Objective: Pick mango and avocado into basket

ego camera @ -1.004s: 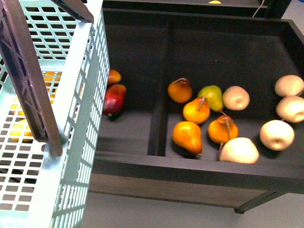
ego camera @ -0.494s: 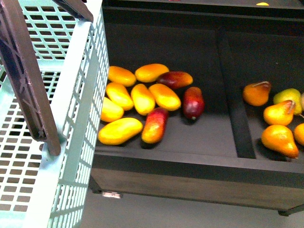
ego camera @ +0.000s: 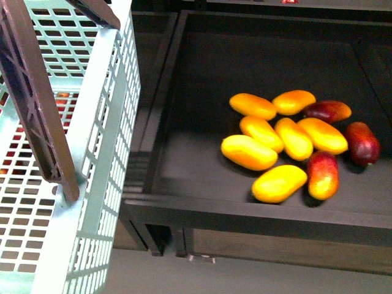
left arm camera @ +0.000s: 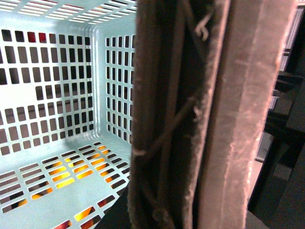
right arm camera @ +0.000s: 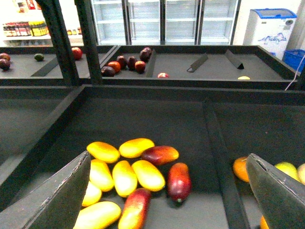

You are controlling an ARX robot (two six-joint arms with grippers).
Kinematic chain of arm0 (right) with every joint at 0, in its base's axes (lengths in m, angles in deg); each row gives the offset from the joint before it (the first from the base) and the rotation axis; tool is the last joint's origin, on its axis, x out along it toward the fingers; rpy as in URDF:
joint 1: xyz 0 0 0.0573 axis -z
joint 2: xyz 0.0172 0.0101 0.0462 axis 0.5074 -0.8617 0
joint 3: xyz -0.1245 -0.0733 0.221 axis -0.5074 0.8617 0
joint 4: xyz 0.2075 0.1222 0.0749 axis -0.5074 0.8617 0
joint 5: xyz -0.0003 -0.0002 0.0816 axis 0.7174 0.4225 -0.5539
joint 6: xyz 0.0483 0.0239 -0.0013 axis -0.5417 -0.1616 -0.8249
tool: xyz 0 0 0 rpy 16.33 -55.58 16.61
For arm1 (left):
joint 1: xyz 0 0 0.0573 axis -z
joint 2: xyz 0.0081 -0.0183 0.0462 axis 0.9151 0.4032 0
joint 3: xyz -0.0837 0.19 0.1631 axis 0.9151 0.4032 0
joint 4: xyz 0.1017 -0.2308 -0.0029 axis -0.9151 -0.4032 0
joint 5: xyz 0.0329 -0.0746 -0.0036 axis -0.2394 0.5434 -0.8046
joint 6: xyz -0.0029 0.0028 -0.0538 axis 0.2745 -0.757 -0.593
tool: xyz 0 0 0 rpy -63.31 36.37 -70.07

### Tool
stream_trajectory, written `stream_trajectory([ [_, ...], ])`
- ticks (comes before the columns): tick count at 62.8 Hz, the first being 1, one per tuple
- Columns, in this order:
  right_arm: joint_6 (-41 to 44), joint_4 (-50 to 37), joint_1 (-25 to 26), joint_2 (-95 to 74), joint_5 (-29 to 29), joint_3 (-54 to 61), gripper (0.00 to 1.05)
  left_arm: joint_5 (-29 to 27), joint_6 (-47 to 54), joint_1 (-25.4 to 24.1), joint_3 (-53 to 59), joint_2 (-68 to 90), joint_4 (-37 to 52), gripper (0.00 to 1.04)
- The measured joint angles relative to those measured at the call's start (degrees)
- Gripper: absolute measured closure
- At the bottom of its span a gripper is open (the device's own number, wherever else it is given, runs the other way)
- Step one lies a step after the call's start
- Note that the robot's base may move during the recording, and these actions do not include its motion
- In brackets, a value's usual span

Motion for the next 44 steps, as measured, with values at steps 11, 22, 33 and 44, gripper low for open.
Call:
stream_trajectory([
  [11, -0.02, -0.02, 0.0, 0.04, 0.0, 0.0, 0.09, 0.0, 0.0, 0.0, 0.0, 0.0, 0.0, 0.9],
  [22, -0.02, -0.02, 0.0, 0.0, -0.09, 0.0, 0.09, 0.0, -0.02, 0.0, 0.0, 0.04, 0.0, 0.9],
  [33, 0.0, -0.02, -0.02, 0.0, -0.04, 0.0, 0.09, 0.02, 0.0, -0.02, 0.0, 0.04, 0.0, 0.9],
  [44, 0.0, -0.04, 0.0, 0.0, 0.02, 0.0, 0.09, 0.07, -0.07, 0.0, 0.0, 0.04, 0.0, 0.9],
])
